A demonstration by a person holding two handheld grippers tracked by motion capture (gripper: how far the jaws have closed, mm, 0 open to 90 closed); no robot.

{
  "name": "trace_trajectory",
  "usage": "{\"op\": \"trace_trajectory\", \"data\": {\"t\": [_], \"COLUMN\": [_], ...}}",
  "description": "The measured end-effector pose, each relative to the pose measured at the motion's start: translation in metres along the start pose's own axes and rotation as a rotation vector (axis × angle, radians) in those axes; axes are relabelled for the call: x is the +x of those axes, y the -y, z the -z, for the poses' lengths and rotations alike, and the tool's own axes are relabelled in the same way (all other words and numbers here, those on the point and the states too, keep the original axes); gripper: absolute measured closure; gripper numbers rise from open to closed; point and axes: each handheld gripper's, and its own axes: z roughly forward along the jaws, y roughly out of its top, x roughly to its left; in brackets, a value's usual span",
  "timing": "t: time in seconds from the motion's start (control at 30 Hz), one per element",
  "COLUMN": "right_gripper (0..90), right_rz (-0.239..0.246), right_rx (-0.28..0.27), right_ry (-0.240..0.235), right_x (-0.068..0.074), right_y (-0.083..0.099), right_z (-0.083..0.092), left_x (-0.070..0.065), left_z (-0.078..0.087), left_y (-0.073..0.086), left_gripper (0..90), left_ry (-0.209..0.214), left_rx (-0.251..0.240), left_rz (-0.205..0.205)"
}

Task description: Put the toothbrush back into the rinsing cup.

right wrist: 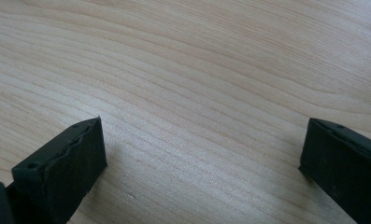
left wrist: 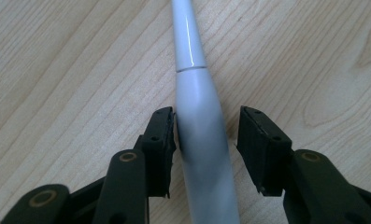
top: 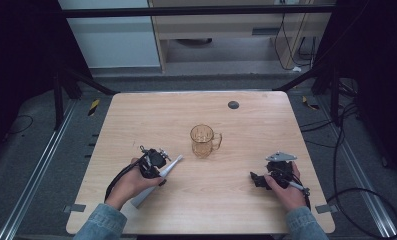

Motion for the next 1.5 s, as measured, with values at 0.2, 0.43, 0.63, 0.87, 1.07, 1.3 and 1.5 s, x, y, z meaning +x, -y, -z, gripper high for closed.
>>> {"op": "trace_trajectory", "data": {"t": [0.2,0.43,0.63,0.87,1.07,1.3,1.5], "right_gripper": [0.4,0.4,0.4,0.4,0.4,0.4,0.4], "right_rz": [0.0,0.0,-0.001,0.0,0.0,-0.001,-0.002], "right_rx": [0.0,0.0,0.0,0.0,0.0,0.0,0.0], "right_ry": [0.0,0.001,0.0,0.001,0.001,0.0,0.001], "right_x": [0.0,0.0,0.0,0.0,0.0,0.0,0.0], "right_y": [0.0,0.0,0.0,0.0,0.0,0.0,0.0], "right_z": [0.0,0.0,0.0,0.0,0.0,0.0,0.0], "left_x": [0.0,0.001,0.002,0.002,0.004,0.009,0.012], "left_z": [-0.002,-0.005,-0.005,-0.004,0.009,0.031,0.05], "left_y": [0.0,0.001,0.002,0.004,0.011,0.017,0.021], "left_gripper": [57.2,59.5,64.5,66.5,66.7,66.9,66.9], "left_ry": [0.004,0.004,0.017,-0.009,-0.03,-0.059,-0.09], "left_rx": [-0.001,-0.014,-0.024,-0.061,-0.164,-0.25,-0.32], "left_rz": [0.007,0.015,0.024,0.028,0.053,0.074,0.089]}}
